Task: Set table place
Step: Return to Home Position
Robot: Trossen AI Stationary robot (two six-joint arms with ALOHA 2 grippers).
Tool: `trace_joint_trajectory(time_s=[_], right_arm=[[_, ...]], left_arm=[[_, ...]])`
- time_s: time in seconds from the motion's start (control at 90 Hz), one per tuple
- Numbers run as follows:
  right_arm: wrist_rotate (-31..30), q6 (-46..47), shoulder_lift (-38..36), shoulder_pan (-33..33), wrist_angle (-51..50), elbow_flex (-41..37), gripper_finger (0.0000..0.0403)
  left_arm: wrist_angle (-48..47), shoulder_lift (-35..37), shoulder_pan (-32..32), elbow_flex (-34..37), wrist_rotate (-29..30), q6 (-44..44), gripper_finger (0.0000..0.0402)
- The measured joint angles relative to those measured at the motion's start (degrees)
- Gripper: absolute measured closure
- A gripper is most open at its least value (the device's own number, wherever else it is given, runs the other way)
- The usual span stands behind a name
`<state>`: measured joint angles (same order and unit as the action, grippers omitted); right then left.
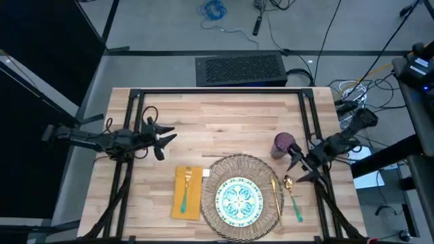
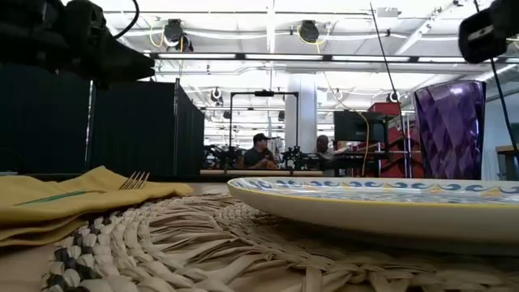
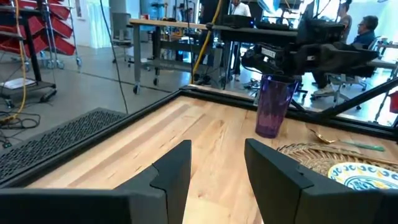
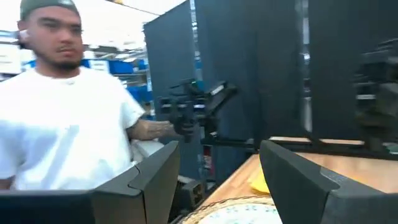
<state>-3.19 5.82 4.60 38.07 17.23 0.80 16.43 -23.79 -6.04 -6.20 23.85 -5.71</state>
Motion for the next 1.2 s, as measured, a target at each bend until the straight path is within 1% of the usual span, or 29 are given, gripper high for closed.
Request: trace_joint_trajectory(time_s=[0.211,0.3,0.344,0.533,0.689,0.789,1.033,1.2], right_arm=[[-0.3,0.0,0.0,2.2,-0.8,0.0,0.0193],[-3.1,-0.4,0.0,2.2,-0.8,0.0,0.0193],[-3.6,-0.4,0.0,2.1,-1.2,0.0,0.0193],[-2.8,2.1,0.0,2.2,-3.4,0.0,0.0193],[-7.9,3.6,0.0,2.2,-4.7,0.0,0.0193],[-10.7,1.9,0.0,2.2,-4.8,0.0,0.0193],[-10.3,-4.8,0.0,2.2,-4.8,0.0,0.0193],[-10.2,-6.2,0.0,1.3,-5.9,0.0,0.0193]], left_arm=[[0.2,0.0,0.0,0.0,-0.8,-0.1,0.0265],[0.3,0.0,0.0,0.0,0.1,-0.5,0.0265],[0.3,0.0,0.0,0.0,0.2,-0.8,0.0265],[0.3,0.0,0.0,0.0,0.2,-1.5,0.0265],[0.3,0.0,0.0,0.0,0.3,-1.5,0.0265],[0.5,0.0,0.0,0.0,0.4,-1.5,0.0265],[0.8,0.0,0.0,0.0,0.4,-1.6,0.0265],[0.8,0.0,0.0,0.0,0.8,-1.6,0.0265]])
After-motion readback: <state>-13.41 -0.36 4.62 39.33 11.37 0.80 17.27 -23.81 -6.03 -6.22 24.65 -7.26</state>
